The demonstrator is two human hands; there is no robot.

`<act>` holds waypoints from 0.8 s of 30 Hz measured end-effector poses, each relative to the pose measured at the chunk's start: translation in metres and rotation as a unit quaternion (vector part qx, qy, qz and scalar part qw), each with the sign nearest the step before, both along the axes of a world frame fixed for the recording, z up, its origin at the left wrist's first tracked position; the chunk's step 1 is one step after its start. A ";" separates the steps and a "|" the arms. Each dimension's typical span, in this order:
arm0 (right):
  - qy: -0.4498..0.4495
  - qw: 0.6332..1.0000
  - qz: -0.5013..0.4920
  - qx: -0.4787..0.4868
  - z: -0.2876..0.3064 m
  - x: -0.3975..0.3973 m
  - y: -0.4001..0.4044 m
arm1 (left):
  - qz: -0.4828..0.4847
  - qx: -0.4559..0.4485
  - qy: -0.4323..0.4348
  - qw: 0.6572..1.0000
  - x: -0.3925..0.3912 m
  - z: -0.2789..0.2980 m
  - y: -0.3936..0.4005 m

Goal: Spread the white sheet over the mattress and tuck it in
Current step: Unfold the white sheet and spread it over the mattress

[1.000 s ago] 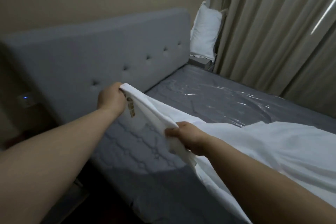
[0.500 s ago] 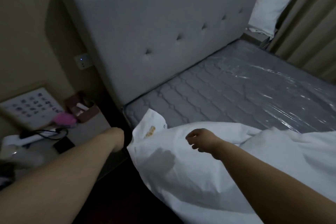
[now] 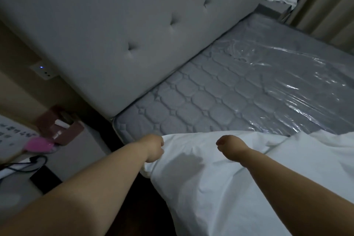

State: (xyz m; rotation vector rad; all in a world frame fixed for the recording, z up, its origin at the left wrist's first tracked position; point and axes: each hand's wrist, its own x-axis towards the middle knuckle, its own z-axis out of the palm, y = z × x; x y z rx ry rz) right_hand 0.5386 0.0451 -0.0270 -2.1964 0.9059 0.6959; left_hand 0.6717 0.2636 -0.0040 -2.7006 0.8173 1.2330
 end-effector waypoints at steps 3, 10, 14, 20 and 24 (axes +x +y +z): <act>0.002 1.000 -0.016 -0.024 -0.036 0.017 -0.022 | 0.021 -0.006 0.014 1.000 0.015 -0.044 -0.023; 0.016 0.995 -0.016 -0.095 -0.142 0.065 -0.045 | 0.027 -0.028 0.046 0.998 0.049 -0.175 -0.056; -0.010 0.993 0.001 -0.118 -0.205 0.085 -0.049 | 0.046 -0.050 0.020 0.998 0.064 -0.231 -0.067; 0.105 0.985 0.019 -0.136 -0.235 0.067 -0.017 | -0.016 -0.032 0.037 0.999 0.058 -0.249 -0.052; 0.153 0.967 0.067 -0.191 -0.204 0.078 -0.010 | -0.008 -0.084 0.009 0.996 0.070 -0.215 -0.038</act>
